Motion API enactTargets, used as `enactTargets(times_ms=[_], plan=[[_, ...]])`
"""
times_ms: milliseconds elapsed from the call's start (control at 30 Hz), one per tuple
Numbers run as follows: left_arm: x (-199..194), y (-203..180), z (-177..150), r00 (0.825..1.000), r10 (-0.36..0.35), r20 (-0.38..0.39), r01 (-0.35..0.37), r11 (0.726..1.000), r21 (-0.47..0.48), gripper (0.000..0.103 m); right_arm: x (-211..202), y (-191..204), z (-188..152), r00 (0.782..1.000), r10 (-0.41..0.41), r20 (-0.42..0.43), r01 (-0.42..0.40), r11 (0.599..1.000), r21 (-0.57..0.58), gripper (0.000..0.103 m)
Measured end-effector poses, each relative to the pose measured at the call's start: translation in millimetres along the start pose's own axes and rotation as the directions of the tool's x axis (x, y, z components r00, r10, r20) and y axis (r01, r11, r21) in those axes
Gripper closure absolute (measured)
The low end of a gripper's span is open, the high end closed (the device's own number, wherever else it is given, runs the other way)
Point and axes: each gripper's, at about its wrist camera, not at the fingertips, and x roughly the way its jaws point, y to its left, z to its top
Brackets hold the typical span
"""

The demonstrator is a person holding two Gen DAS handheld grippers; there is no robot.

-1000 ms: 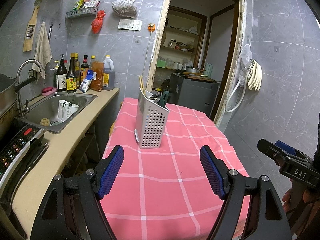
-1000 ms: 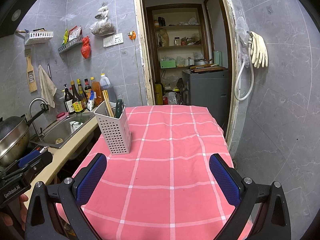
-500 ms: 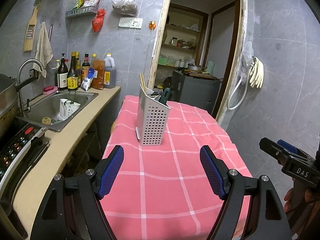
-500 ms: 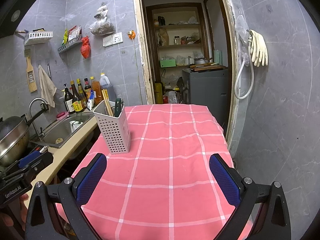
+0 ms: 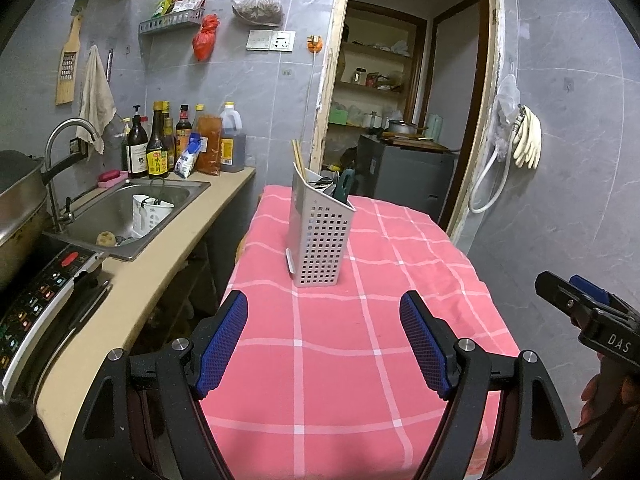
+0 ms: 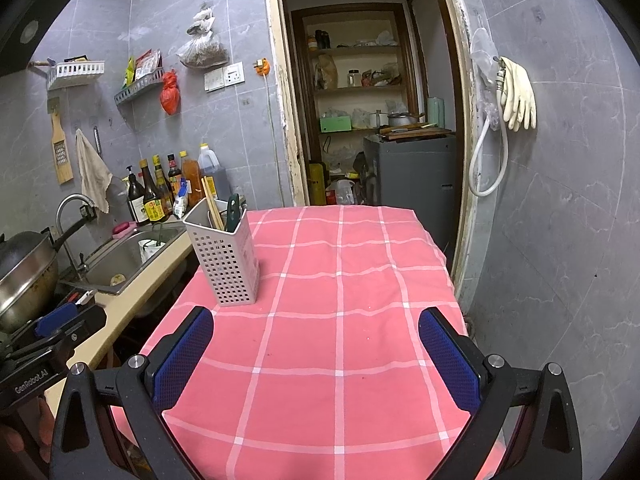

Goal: Organize utensils

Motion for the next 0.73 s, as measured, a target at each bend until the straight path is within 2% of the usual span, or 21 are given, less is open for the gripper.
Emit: enactTargets(times_ms=[733], plan=[[3.3, -2.8, -1.2, 1.000, -0.008, -0.013, 0.008, 1.000, 0.006, 0.030, 0.6, 0.1, -0.1, 1.000, -0.002, -0.003, 0.002, 1.000, 0.002, 0.000]])
